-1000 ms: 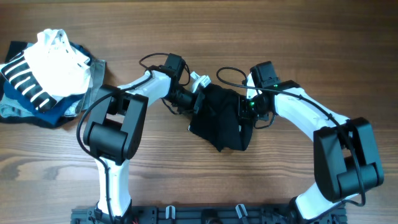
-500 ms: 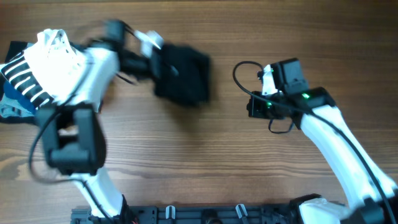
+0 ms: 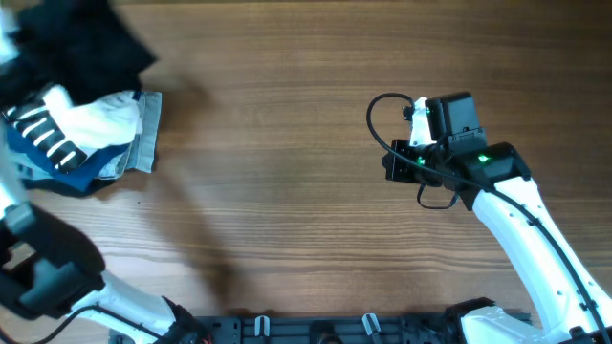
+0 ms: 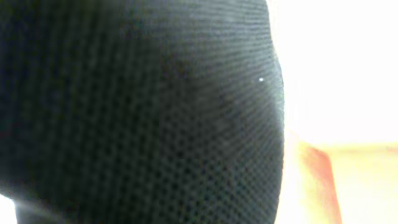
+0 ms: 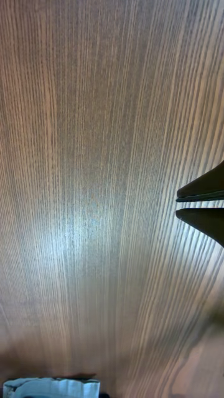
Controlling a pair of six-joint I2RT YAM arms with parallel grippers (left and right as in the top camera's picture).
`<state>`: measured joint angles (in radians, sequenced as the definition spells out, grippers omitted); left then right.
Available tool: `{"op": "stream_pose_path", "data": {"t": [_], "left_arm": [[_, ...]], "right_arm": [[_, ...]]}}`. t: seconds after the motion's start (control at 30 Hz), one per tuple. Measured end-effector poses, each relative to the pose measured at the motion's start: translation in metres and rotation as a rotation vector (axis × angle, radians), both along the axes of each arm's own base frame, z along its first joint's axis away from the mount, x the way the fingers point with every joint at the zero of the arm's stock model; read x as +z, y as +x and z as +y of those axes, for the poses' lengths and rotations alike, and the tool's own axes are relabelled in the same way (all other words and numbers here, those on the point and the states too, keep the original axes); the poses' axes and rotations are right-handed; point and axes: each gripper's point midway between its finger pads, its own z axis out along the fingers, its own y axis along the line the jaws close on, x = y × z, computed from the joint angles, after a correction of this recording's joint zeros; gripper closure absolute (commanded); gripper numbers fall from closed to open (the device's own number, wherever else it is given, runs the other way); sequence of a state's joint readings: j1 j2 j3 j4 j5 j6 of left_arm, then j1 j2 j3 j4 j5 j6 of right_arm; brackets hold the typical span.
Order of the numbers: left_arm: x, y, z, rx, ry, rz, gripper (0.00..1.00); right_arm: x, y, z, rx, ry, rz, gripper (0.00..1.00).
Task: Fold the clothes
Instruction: 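Carry the folded black t-shirt with the left gripper onto the clothes stack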
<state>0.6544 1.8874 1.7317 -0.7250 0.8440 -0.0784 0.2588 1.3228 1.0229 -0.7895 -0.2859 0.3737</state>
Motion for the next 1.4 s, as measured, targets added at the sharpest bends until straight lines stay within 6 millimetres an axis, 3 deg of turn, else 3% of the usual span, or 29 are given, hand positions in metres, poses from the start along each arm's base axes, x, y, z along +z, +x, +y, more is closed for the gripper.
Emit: {"op": "stream_pose_path", "data": {"t": [0.03,0.07,0.1,0.17,0.2,0.3,0.47,0.67,0.7,0.73,0.83,0.87,0.97,1.1,1.4], "left_arm": [[-0.004,-0.008,0.019,0.054,0.005,0.02,0.87],[-0.006,-0.015,0.032,0.092,0.01,0.035,0.57],[-0.009,-0.02,0.043,0.125,0.016,0.048,0.42],[-0.016,-0.032,0.069,0.199,0.031,0.076,0.23],[-0.019,-0.036,0.077,0.222,0.035,0.088,0.0],[-0.031,-0.049,0.095,0.28,0.034,0.138,0.0],[-0.056,-0.064,0.106,0.344,0.041,0.252,0.0],[-0.062,-0.068,0.109,0.365,0.057,0.29,0.0],[-0.063,-0.069,0.108,0.363,0.055,0.297,0.05],[-0.065,-0.069,0.105,0.36,0.05,0.307,0.16],[-0.072,-0.069,0.094,0.34,0.035,0.344,0.82],[-0.075,-0.067,0.089,0.327,0.035,0.355,0.96],[-0.081,-0.056,0.076,0.291,0.038,0.366,0.96],[-0.074,-0.04,0.066,0.259,0.04,0.313,0.96],[-0.018,0.004,0.054,0.177,-0.071,0.029,0.96]], "right_arm": [[0.0,0.0,0.0,-0.002,0.001,0.001,0.96],[0.0,0.0,0.0,-0.004,0.002,0.002,0.96],[0.0,0.0,0.0,-0.005,0.002,0.002,0.96],[0.0,0.0,0.0,-0.007,0.003,0.003,0.96],[0.0,0.0,0.0,-0.007,0.003,0.003,0.96],[0.0,0.0,-0.001,-0.008,0.0,0.003,0.96],[-0.001,-0.002,-0.002,-0.01,-0.006,0.011,0.96],[-0.002,-0.002,-0.002,-0.01,-0.006,0.012,0.96],[-0.002,-0.002,-0.002,-0.01,-0.006,0.012,0.96],[-0.002,-0.002,-0.002,-0.011,-0.007,0.011,0.96],[-0.002,-0.001,-0.004,-0.017,-0.019,0.008,0.96],[-0.002,-0.001,-0.005,-0.019,-0.022,0.008,0.96],[-0.003,0.0,-0.005,-0.022,-0.027,0.007,0.96],[-0.003,0.0,-0.006,-0.022,-0.028,0.007,0.96],[-0.003,0.0,-0.006,-0.022,-0.029,0.007,0.96]]}}
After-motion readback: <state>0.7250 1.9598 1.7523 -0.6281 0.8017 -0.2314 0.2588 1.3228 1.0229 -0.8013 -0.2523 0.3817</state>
